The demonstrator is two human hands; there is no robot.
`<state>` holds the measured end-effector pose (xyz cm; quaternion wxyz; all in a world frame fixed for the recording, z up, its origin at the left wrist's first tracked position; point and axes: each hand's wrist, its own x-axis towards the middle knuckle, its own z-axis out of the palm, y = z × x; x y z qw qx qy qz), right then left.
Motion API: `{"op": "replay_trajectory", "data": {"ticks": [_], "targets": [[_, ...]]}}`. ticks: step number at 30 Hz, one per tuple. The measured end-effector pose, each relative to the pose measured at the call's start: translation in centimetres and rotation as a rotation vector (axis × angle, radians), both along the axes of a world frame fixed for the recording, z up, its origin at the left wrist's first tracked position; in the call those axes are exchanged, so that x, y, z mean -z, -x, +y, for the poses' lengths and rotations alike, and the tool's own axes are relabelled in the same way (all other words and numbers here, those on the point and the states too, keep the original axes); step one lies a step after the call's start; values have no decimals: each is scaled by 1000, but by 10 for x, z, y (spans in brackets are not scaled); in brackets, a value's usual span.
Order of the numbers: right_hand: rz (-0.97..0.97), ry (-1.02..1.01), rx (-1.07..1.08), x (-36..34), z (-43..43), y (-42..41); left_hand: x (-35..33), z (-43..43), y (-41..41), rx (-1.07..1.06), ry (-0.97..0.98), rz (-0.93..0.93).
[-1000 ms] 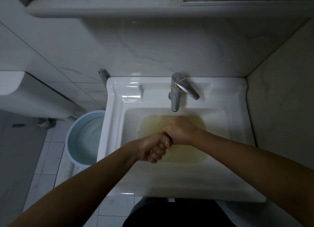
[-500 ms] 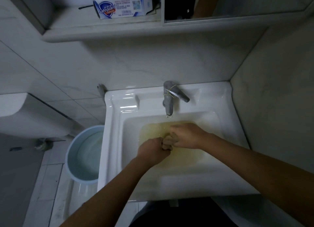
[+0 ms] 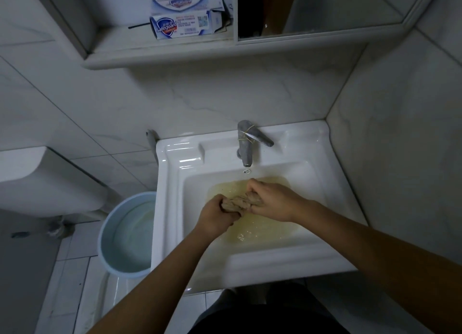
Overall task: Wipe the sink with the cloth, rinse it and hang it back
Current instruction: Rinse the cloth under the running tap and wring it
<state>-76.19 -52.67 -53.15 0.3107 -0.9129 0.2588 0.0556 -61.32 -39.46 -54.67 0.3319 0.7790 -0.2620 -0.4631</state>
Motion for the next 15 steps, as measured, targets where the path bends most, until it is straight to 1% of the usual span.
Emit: {"op": "replay_trajectory", "data": {"ticks": [1,2,5,6,7,8,10,13,15], "targets": [[-13,-13,18,0,2,0,-2,2,-1,-32,11,49],[-36,-27,47,-1,5,-1,-4,5,-2,-88,32,138],[-165,-73,211,0,16,-3,-11,11,-3,-292,140,561],[-201,-90,273,1,23,-4,-12,13,-1,-346,167,655],[-232,-119,325,2,31,-5,-11,16,0,-385,184,687],[-255,-157,364,4,40,-5,-10,18,2,-411,196,680],[-278,-238,430,10,55,-2,-8,24,3,-422,220,586],[-335,-414,640,14,64,9,-13,33,0,-370,283,455],[-368,-473,721,11,64,14,-16,35,-2,-350,307,421]]}}
